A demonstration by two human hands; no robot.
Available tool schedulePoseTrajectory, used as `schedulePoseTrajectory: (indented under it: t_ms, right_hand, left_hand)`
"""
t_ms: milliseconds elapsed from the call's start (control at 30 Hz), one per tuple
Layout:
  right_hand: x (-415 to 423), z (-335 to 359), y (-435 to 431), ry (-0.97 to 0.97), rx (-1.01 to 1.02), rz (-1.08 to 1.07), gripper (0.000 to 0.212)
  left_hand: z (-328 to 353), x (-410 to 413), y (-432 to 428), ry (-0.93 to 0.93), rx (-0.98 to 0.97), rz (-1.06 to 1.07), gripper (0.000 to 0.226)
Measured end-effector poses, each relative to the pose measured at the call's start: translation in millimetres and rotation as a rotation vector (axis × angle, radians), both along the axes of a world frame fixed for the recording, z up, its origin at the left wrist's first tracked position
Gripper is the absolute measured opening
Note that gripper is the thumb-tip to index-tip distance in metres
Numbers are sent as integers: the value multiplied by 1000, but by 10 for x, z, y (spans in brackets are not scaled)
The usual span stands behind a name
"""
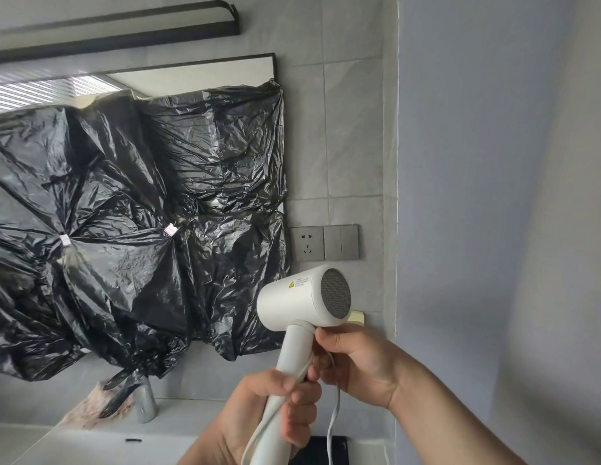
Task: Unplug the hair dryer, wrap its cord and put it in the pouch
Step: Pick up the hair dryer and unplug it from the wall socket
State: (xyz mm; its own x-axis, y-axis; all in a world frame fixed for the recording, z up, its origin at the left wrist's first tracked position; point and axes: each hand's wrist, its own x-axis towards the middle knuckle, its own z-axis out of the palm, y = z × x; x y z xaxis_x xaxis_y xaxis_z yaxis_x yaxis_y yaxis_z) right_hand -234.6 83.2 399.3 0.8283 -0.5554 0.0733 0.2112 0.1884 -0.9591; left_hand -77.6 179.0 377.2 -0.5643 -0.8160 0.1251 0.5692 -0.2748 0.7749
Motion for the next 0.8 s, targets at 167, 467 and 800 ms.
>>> schedulePoseTrajectory:
  t_ms: [167, 467, 800]
  right_hand:
    - [1, -40, 49, 3, -6, -88, 16]
    - [134, -108, 59, -3, 11, -438, 23]
    - [105, -70, 88, 89, -220, -475, 21]
  left_hand:
    - [-23, 35, 44, -71, 43, 39, 30]
    - [129, -155, 228, -1317, -247, 1012, 17]
    - [101, -111, 186, -967, -101, 985, 31]
